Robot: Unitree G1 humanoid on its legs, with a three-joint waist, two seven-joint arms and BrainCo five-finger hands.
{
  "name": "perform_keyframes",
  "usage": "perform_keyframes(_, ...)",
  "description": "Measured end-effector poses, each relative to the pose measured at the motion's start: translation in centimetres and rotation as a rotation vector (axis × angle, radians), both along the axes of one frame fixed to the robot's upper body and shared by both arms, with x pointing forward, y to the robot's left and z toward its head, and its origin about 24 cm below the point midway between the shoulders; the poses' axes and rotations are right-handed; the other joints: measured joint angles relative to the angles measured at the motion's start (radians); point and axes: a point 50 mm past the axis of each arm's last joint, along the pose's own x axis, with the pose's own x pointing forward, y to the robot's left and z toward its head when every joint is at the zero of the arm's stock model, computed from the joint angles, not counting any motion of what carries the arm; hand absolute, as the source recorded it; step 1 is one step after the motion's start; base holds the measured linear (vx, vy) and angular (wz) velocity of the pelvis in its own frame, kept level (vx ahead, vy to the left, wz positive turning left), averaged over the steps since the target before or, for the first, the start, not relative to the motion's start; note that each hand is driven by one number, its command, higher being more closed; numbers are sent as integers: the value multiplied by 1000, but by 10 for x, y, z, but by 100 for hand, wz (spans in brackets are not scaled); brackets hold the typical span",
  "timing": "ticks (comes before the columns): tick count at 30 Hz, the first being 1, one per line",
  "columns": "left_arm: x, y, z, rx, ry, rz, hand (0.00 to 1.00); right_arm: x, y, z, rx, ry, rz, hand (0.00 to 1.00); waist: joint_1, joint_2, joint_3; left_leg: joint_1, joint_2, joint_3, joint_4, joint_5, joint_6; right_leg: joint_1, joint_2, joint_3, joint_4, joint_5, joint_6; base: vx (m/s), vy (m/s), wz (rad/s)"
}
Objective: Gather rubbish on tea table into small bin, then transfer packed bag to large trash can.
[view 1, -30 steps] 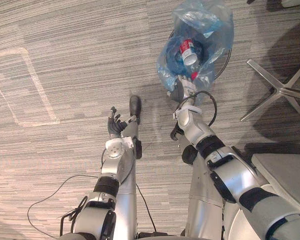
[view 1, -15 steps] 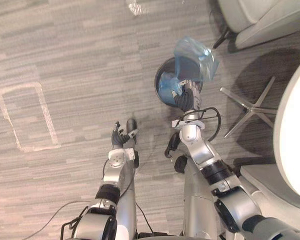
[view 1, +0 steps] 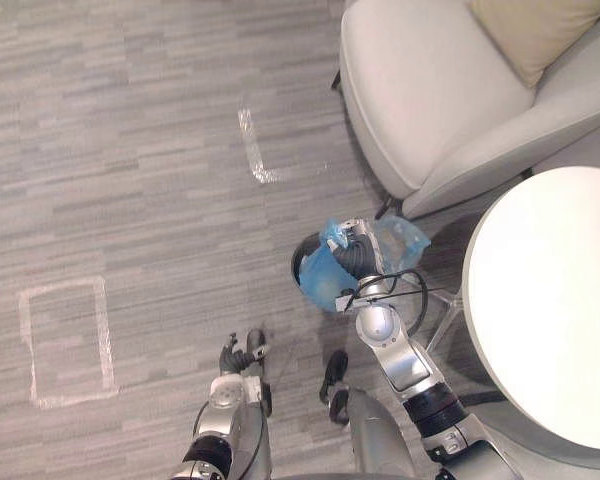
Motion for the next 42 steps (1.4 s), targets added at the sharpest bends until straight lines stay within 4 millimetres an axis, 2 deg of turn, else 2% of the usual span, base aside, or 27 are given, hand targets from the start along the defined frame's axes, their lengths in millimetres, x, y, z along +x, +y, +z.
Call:
perform_keyframes(3, -10, 5, -4, 26, 28, -22, 0, -3, -3, -12, 8, 62, 14, 100, -8, -2, -8, 73, -11, 11, -27, 3, -2, 71, 2, 9, -36, 8, 4, 75, 12, -6)
perform_keyframes(5, -17, 7, -6, 30, 37, -23, 0, -9, -5, -22, 22, 103, 23, 100, -8, -1, -36, 98, -13, 24, -43, 3, -2, 91, 3, 21, -54, 12, 9, 46, 18, -17)
perform_keyframes(8, -16, 10, 1, 35, -9, -49, 0, -17, -8, -32, 46, 146, 39, 100, -12, 2, -58, 125, -15, 30, -48, 3, -2, 123, 5, 33, -81, 25, 13, 20, 12, -14)
perform_keyframes(12, -2, 6, 30, 41, -186, -114, 0, -23, -13, -37, 54, 179, 75, 100, -14, 10, -85, 184, -14, 39, -88, 3, -1, 164, 13, 57, -108, 35, 16, -37, 18, -12)
perform_keyframes(16, 3, 0, 53, 23, -312, -161, 0, -26, -18, -23, 58, 123, 129, 100, -14, 27, -116, 211, -14, 42, -112, 4, 2, 182, 13, 67, -121, 40, 21, -6, 17, -5)
perform_keyframes(19, 6, -1, 65, 31, -374, -196, 0, -26, -19, -20, 62, 116, 153, 100, -13, 36, -124, 227, -15, 48, -115, 4, 2, 200, 15, 75, -136, 49, 21, 54, 4, -9)
perform_keyframes(20, 18, -4, 88, 43, -494, -291, 0, -29, -15, -18, 59, 127, 235, 100, -19, 44, -148, 250, -16, 55, -129, 6, 0, 222, 24, 83, -158, 55, 16, 108, -7, -16)
perform_keyframes(24, 19, -14, 93, 27, -524, -344, 0, -31, -14, -10, 75, 110, 275, 100, -27, 43, -151, 262, -12, 63, -133, 6, 0, 229, 33, 99, -167, 60, 12, 48, -17, -13)
perform_keyframes(26, 22, -20, 96, 30, -535, -393, 0, -29, -7, -3, 59, 85, 323, 100, -29, 43, -151, 274, -9, 76, -140, 6, 0, 230, 35, 113, -167, 62, 10, 9, -2, -19)
perform_keyframes(28, 31, -30, 106, 34, -575, -505, 0, -27, 0, 8, 75, 62, 391, 100, -37, 50, -158, 282, -9, 81, -144, 6, 0, 239, 37, 121, -185, 75, 11, -7, 6, -15)
perform_keyframes(31, 42, -38, 119, 34, -635, -557, 0, -32, 5, 22, 116, 11, 444, 100, -41, 55, -167, 282, -11, 100, -145, 6, 0, 239, 37, 140, -205, 92, 14, -4, 12, -15)
perform_keyframes(34, 46, -41, 124, 48, -649, -603, 0, -32, 10, 28, 116, -4, 493, 100, -63, 55, -168, 285, -11, 105, -145, 6, 0, 239, 37, 148, -207, 97, 14, -8, 11, -9)
perform_keyframes(40, 49, -56, 127, 64, -663, -697, 0, -33, 15, 31, 140, 1, 535, 100, -71, 57, -173, 288, -12, 124, -146, 6, 0, 241, 37, 167, -227, 116, 14, -3, 4, -11)
perform_keyframes(42, 53, -59, 129, 95, -675, -721, 0, -33, 21, 38, 157, -13, 574, 100, -73, 56, -177, 289, -11, 126, -146, 7, 0, 242, 39, 170, -234, 122, 13, 0, -4, -5)
